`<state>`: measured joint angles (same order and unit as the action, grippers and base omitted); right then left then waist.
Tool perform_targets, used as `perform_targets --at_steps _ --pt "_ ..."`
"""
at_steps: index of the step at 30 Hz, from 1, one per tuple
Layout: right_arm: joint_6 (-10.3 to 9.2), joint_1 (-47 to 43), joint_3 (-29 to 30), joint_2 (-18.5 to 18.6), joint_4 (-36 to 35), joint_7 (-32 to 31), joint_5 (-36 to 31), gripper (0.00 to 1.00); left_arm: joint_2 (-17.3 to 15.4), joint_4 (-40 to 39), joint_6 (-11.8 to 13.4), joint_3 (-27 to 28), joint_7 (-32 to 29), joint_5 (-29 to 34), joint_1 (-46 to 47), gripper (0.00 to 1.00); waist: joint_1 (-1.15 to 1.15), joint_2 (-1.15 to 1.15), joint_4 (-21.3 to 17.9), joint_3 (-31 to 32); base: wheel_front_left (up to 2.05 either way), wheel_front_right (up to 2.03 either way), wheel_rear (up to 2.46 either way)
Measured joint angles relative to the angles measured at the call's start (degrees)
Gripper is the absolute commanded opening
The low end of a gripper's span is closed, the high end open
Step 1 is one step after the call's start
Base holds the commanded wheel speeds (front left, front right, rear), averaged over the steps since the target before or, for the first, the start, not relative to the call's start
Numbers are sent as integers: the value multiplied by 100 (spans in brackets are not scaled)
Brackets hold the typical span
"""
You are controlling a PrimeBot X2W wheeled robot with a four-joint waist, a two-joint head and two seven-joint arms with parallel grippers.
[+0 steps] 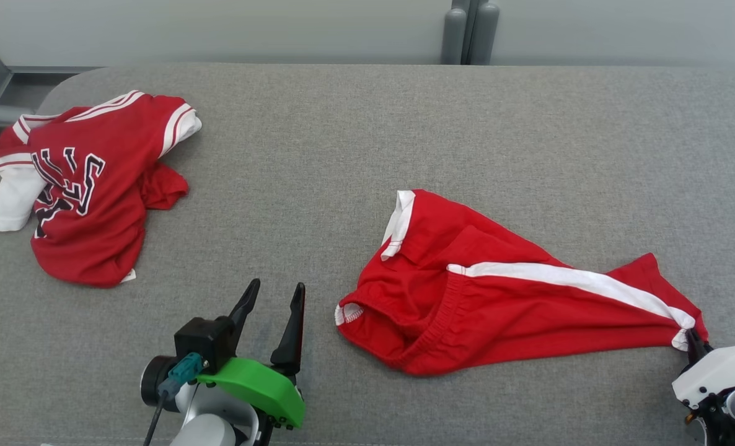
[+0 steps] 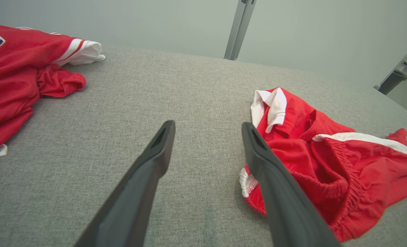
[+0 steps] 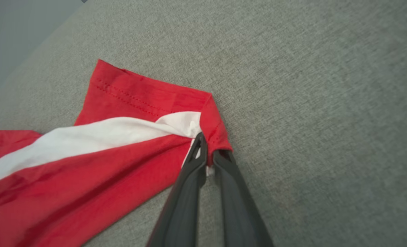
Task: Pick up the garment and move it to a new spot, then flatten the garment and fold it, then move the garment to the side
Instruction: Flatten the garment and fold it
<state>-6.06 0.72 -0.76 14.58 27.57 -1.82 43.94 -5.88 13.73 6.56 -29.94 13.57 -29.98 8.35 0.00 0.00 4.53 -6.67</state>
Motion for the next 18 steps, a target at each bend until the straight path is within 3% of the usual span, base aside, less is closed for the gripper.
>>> perform_targets --at_steps 1,3,4,5,6,11,18 --pt "5 3 -21 1 24 51 -30 29 0 -1 0 -2 0 1 0 100 0 0 -4 0 0 0 0" --pt "46 14 -43 -1 74 111 -110 45 3 -8 0 -9 -1 1 1 100 0 0 -10 -2 0 0 0" --pt "48 26 -49 -3 94 141 -115 61 5 -10 0 -14 -1 1 1 100 0 0 -14 -2 0 0 0" --pt "48 36 -63 -3 112 183 -126 94 11 -14 0 -20 -1 0 1 100 0 0 -17 -2 0 0 0" --pt "51 42 -75 -4 133 218 -149 100 18 -19 0 -27 -1 1 1 100 0 0 -20 0 0 0 0" --pt "48 47 -78 25 216 386 -249 100 53 -44 0 -43 -2 0 2 100 0 0 -36 13 0 0 0" --pt "71 69 -152 493 57 822 -724 100 78 -64 0 -42 -2 0 3 100 0 0 -60 59 0 0 0"
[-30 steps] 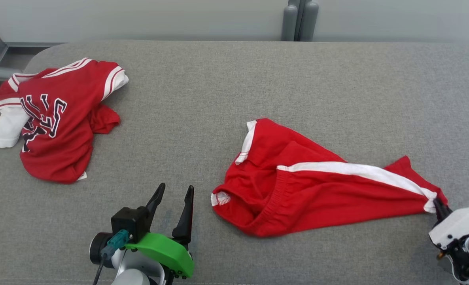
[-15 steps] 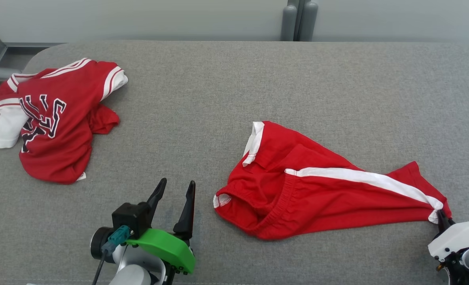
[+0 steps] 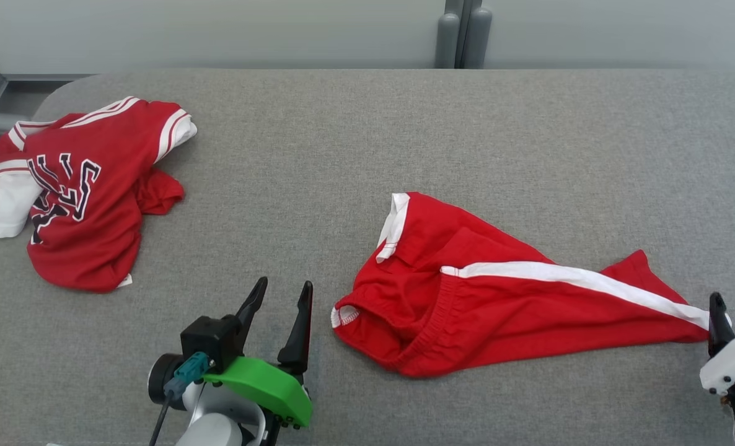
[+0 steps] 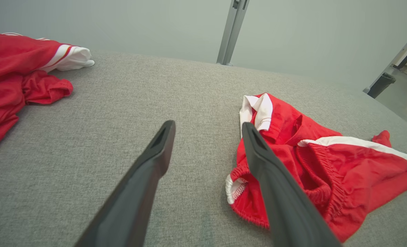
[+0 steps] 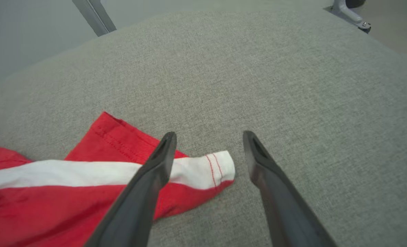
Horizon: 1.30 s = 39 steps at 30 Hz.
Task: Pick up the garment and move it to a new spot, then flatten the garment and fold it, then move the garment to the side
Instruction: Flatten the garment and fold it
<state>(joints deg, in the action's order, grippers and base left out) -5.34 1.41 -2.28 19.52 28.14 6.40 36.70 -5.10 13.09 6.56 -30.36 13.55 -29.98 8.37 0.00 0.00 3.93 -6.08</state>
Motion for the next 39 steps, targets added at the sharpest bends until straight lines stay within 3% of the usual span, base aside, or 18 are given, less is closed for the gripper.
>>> perform_targets --at_steps 8,17,28,36,37,38,39 --pt "337 460 -820 183 -672 149 -722 100 4 -44 0 -109 -75 1 11 100 0 0 92 6 0 0 0" --pt "656 937 -1837 -18 -672 -392 -1280 100 27 -58 -1 -163 -142 1 90 100 0 0 386 -102 0 0 0" --pt "939 1112 -2418 -382 -377 -800 -1401 100 37 -33 -1 -102 -140 0 120 100 0 0 676 -142 0 0 0" --pt "1012 1118 -2561 -513 -152 -1040 -1372 100 38 -33 -1 -99 -131 0 120 100 0 0 663 -136 0 0 0" --pt "1014 1118 -2564 -514 -119 -1060 -1344 98 38 -33 -1 -99 -131 0 120 100 0 0 661 -136 0 0 0" --pt "1037 1118 -2579 -516 -91 -1105 -1338 55 38 -33 -1 -98 -130 0 120 100 0 0 659 -135 0 0 0" --pt "1039 1118 -2599 -519 -65 -1107 -1338 36 40 -32 -1 -98 -116 0 120 100 0 0 657 -134 0 0 0"
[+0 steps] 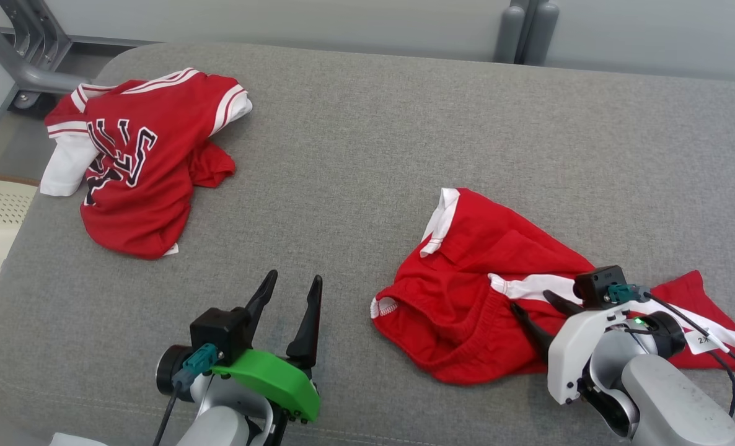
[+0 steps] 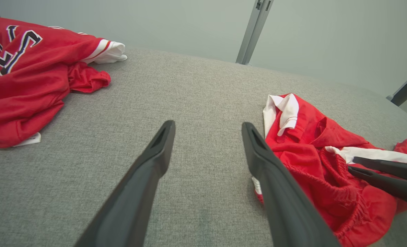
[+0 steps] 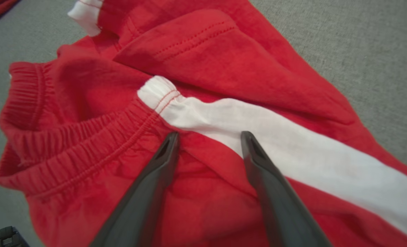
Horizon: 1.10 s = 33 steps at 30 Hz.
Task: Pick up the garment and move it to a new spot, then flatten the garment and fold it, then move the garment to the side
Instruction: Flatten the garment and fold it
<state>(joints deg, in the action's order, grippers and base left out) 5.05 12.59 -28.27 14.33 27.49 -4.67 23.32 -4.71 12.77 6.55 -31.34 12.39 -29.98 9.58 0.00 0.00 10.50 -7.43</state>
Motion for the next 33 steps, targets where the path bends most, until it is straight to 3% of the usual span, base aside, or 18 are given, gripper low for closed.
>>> perform_targets --at_steps 1,2,15,22,29,32,33 --pt "2 0 -8 -7 9 0 1 14 0 -1 0 3 9 0 0 100 0 0 -3 1 0 0 0" --pt "22 0 -10 -11 9 0 5 0 0 1 0 4 10 0 0 100 0 0 -6 3 0 0 0" --pt "100 -45 -364 40 -561 348 -169 0 -26 59 1 169 29 0 -7 100 0 0 -137 80 0 0 0" --pt "147 -686 -765 316 -815 386 -421 0 -22 48 2 183 34 0 -20 100 0 0 -311 91 0 0 0" --pt "148 -957 -843 333 -867 423 -417 0 -20 33 3 168 35 0 -23 100 0 0 -478 57 0 0 0" --pt "142 -957 -780 339 -881 492 -421 45 -11 33 2 131 35 0 -21 100 0 0 -516 32 0 0 0" --pt "138 -957 -762 349 -894 502 -423 85 -10 33 2 130 35 0 -20 100 0 0 -519 29 0 0 0"
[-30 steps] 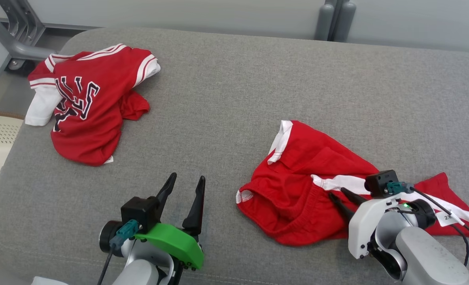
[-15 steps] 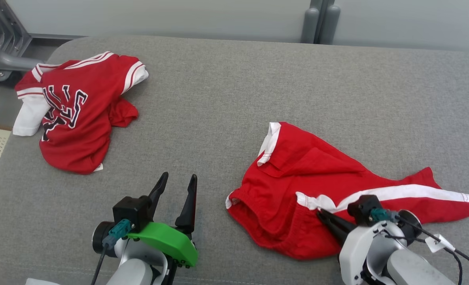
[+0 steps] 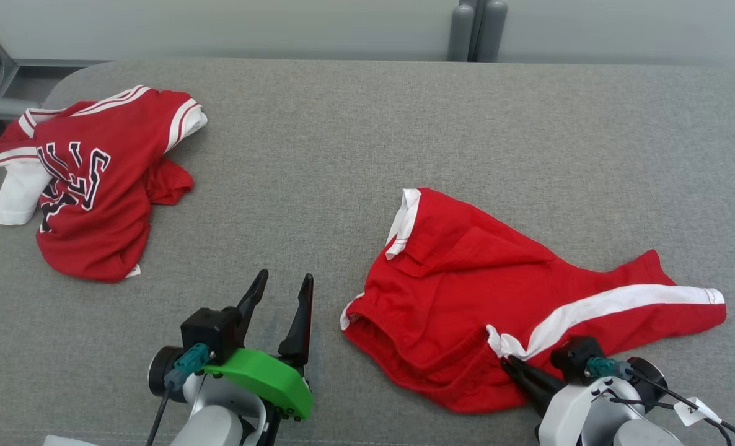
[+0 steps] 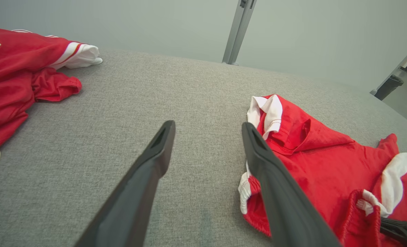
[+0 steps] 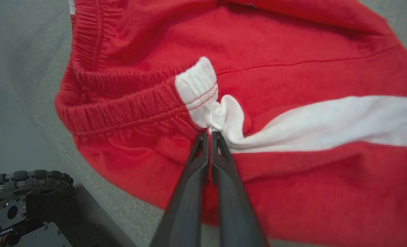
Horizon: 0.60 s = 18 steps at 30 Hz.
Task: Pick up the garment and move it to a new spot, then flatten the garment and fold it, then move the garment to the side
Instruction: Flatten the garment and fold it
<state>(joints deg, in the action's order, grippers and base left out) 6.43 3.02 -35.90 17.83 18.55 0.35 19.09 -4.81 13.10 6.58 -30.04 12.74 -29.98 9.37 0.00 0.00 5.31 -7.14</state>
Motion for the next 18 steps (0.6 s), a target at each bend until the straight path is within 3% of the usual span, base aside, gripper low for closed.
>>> perform_targets --at_steps 1,11,18 --pt "-55 1 26 16 -42 22 -2 100 -1 0 0 1 0 0 1 100 0 0 2 3 0 0 0" --pt "-212 4 146 157 -443 218 -157 100 -11 69 1 45 37 0 -3 100 0 0 -30 125 0 0 0" --pt "-631 -102 657 226 -877 425 -55 100 -37 45 1 59 41 0 -35 100 0 0 -128 272 0 0 0"
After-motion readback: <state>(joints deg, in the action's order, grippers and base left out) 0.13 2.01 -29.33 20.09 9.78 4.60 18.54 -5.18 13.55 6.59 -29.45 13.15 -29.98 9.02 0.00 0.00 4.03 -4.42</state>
